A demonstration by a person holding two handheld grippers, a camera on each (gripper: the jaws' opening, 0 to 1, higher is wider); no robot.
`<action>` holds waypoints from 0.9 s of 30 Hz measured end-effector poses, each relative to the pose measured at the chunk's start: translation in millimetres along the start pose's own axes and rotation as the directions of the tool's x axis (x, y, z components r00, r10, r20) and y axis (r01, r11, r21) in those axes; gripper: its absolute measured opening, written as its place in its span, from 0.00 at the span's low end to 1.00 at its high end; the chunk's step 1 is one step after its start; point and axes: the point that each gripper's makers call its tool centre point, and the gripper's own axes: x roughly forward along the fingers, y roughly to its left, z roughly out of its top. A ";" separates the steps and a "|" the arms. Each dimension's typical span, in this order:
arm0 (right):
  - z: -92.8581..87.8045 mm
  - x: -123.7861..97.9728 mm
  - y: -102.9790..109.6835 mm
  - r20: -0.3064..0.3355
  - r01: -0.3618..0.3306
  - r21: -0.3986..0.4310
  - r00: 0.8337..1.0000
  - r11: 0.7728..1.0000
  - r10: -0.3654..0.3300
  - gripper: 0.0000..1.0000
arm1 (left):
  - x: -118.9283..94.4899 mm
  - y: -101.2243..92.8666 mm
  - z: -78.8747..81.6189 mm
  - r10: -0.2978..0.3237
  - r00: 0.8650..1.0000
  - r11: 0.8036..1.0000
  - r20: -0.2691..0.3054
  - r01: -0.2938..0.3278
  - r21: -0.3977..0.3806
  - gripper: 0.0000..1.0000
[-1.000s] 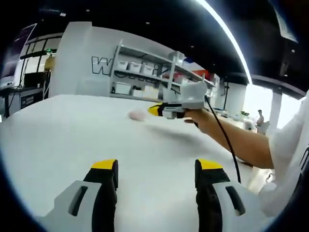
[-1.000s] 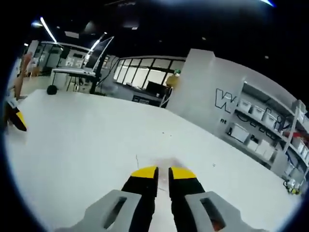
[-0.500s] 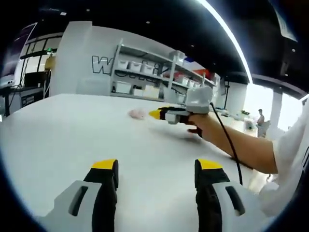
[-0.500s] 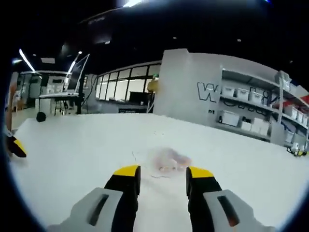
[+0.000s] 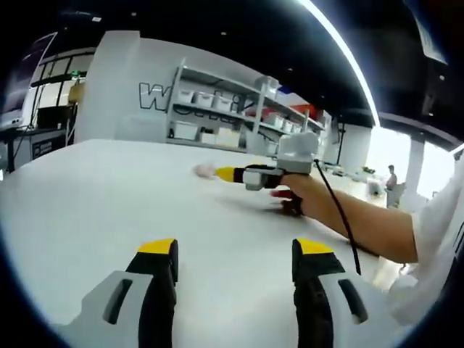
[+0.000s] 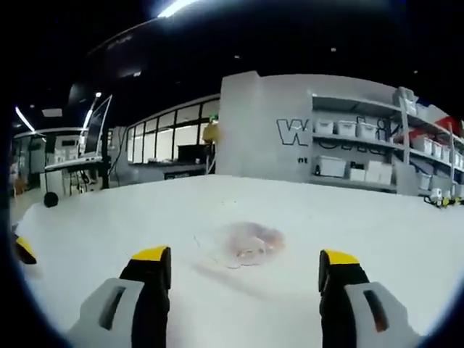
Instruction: Open the resealable bag by pulling the two sides of the seal apart until the entire bag opening is separated and visibly accessible.
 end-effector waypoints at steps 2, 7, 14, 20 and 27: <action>0.8 0.8 -0.6 0.004 0.008 0.010 1.000 1.000 -0.008 0.94 | 0.8 0.9 1.4 0.002 1.000 1.000 0.000 -0.002 0.003 0.64; -1.2 3.1 2.1 -0.011 0.009 0.009 1.000 1.000 -0.009 0.99 | 1.4 1.3 3.3 0.005 1.000 1.000 0.004 -0.005 0.012 0.66; -2.5 2.5 7.0 -0.017 0.008 0.008 1.000 1.000 -0.008 0.99 | 2.2 -0.8 1.3 -0.002 1.000 1.000 -0.002 0.003 0.011 0.66; 0.6 1.0 6.8 -0.004 0.016 0.020 1.000 1.000 -0.016 0.99 | 1.7 -0.2 2.4 -0.002 1.000 1.000 0.000 0.002 0.010 0.66; 0.6 -0.3 6.2 -0.009 0.020 0.014 1.000 1.000 -0.020 0.96 | 1.7 -0.2 3.5 -0.003 1.000 1.000 0.002 0.003 0.011 0.66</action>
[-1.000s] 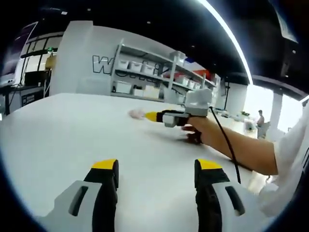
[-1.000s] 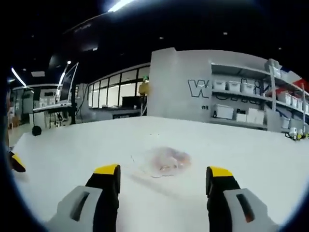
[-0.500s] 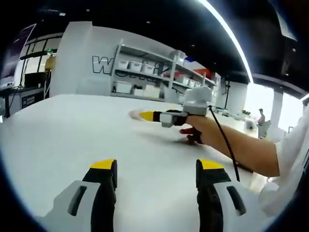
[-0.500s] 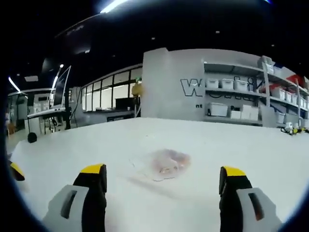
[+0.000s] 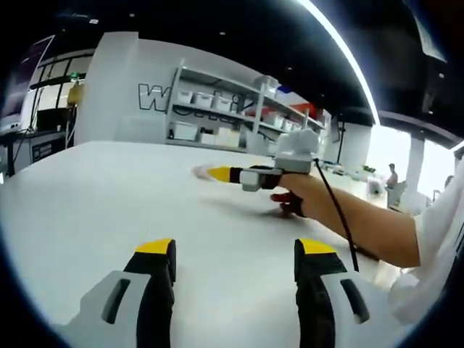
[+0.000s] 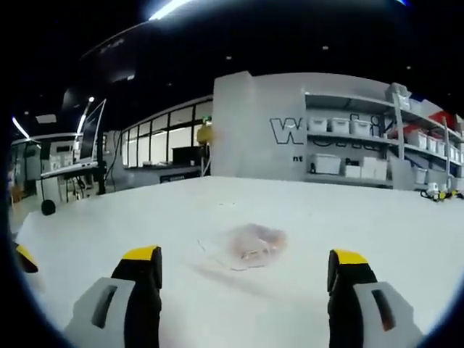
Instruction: Open the resealable bag by pulling the two sides of the seal apart until the entire bag opening is separated and visibly accessible.
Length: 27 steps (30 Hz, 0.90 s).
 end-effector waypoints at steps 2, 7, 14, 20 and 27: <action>0.3 0.2 -0.1 -0.002 -0.001 -0.003 1.000 1.000 0.001 0.95 | 0.0 0.1 0.1 0.001 1.000 1.000 0.000 -0.001 0.001 0.66; 0.7 0.0 0.1 -0.004 -0.007 -0.005 1.000 1.000 0.007 0.93 | -0.2 -0.4 0.3 0.000 1.000 1.000 0.000 0.000 0.001 0.66; -0.8 -3.2 1.4 -0.013 -0.016 -0.002 1.000 1.000 0.016 0.90 | -0.1 -0.4 0.5 -0.002 1.000 1.000 -0.001 0.002 0.001 0.66; 1.7 -5.7 -2.0 -0.008 -0.010 -0.003 1.000 1.000 0.010 0.87 | -0.1 -0.4 0.9 -0.002 1.000 1.000 0.001 0.002 -0.001 0.66; 2.1 -9.0 -4.2 -0.007 -0.007 -0.002 1.000 1.000 0.007 0.86 | 0.2 -0.2 0.7 -0.001 1.000 1.000 0.000 0.001 0.000 0.66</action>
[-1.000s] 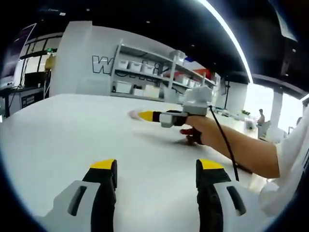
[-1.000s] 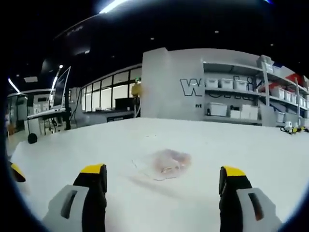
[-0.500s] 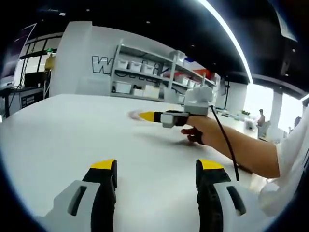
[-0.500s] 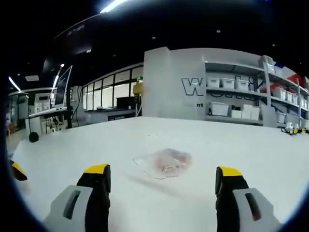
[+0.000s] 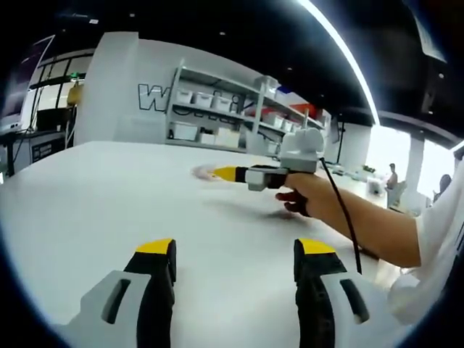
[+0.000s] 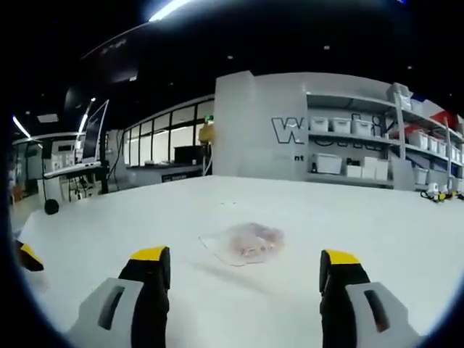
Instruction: Open the resealable bag by pulling the two sides of the seal apart until the entire bag opening is separated and visibly accessible.
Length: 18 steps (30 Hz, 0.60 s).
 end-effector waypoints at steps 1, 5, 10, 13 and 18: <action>0.0 -0.5 -0.3 0.000 0.001 0.000 1.000 1.000 -0.001 0.86 | 0.2 0.0 0.0 -0.001 1.000 1.000 0.000 0.001 0.000 0.66; 1.3 -1.1 -0.8 0.004 0.001 -0.002 1.000 1.000 -0.001 0.85 | 0.2 0.2 0.1 0.000 1.000 1.000 0.001 0.000 -0.001 0.66; 1.1 -3.6 0.9 0.005 0.001 -0.004 1.000 1.000 -0.001 0.84 | -0.1 1.4 0.2 0.002 1.000 1.000 0.002 -0.002 -0.001 0.65; -0.3 -5.7 2.1 0.001 0.001 -0.006 1.000 1.000 -0.001 0.84 | 0.1 1.7 0.0 0.003 1.000 1.000 0.002 -0.003 -0.002 0.65; 0.4 -6.6 1.5 0.002 0.003 -0.009 1.000 1.000 -0.003 0.83 | 0.1 1.7 -1.1 0.004 1.000 1.000 0.001 -0.004 0.000 0.65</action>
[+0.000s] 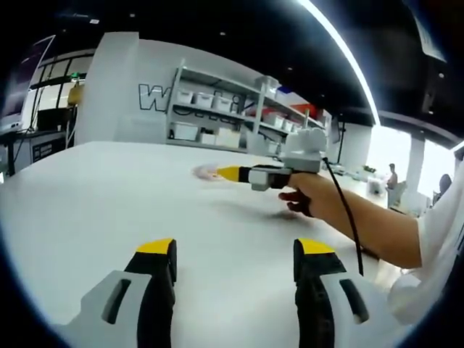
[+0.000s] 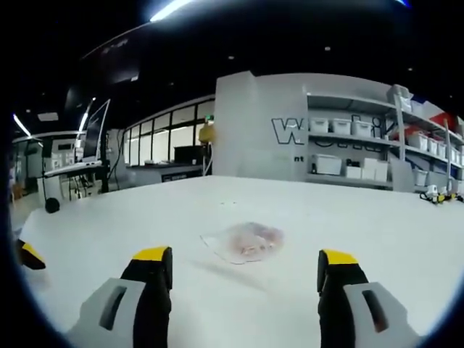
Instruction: Open the resealable bag by pulling the two sides of the seal apart until the entire bag opening is separated and visibly accessible.
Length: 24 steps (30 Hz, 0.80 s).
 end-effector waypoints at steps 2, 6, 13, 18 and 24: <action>0.4 -0.7 0.3 0.000 -0.001 -0.001 1.000 1.000 0.001 0.83 | -0.3 0.1 -0.6 0.002 1.000 1.000 -0.001 -0.002 0.000 0.65; -0.1 -3.5 1.9 -0.002 -0.006 -0.004 1.000 1.000 0.006 0.82 | -0.9 1.3 0.4 0.004 1.000 1.000 0.004 -0.004 -0.003 0.64; 1.0 -6.8 3.0 0.002 -0.009 -0.010 1.000 1.000 0.009 0.81 | -1.6 0.9 -0.2 0.004 1.000 1.000 0.004 -0.004 -0.003 0.64; -0.9 -7.8 5.0 -0.002 -0.015 -0.011 1.000 1.000 0.015 0.79 | -2.2 0.8 -0.3 0.005 1.000 1.000 0.007 -0.005 -0.005 0.64; -2.5 -9.9 7.3 -0.007 -0.021 -0.010 1.000 1.000 0.021 0.77 | -2.9 2.4 -0.3 0.010 1.000 1.000 0.010 -0.010 -0.006 0.64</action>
